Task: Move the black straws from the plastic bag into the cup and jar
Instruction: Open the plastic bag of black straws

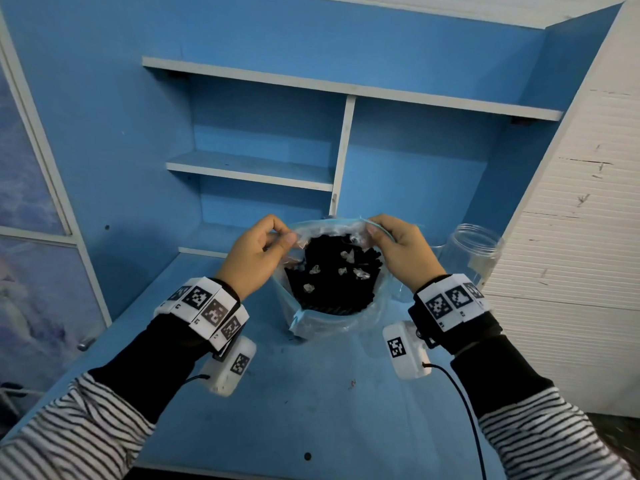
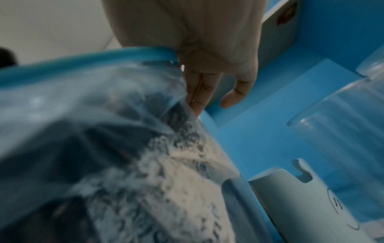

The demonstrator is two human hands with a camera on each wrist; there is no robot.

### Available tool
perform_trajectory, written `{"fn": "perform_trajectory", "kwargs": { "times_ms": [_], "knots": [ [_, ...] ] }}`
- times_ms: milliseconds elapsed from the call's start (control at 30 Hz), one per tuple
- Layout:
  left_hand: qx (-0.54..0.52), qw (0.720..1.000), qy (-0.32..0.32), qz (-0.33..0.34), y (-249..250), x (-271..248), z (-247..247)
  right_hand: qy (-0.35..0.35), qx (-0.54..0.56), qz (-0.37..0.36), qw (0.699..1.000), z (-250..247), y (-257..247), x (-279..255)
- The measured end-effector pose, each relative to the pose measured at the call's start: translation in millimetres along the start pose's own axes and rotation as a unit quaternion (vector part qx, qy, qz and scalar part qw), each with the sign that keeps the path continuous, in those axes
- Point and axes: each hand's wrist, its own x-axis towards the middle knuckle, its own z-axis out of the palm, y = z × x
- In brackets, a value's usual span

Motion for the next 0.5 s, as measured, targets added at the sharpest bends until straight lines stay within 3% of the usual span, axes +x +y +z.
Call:
{"fn": "perform_trajectory", "kwargs": {
  "times_ms": [233,367,500],
  "knots": [
    [-0.006,0.999,-0.045,0.03,7.8,-1.5,-3.8,-0.008,0.08,0.102,0.992,6.1,0.5,3.7],
    [0.021,0.996,-0.073,0.046,12.4,2.0,-5.6,-0.026,0.086,0.079,0.993,4.4,-4.5,0.9],
    [-0.008,0.998,-0.056,0.024,16.3,5.2,-7.6,0.001,0.039,0.059,0.997,4.0,-3.7,-1.1]
  ]
}}
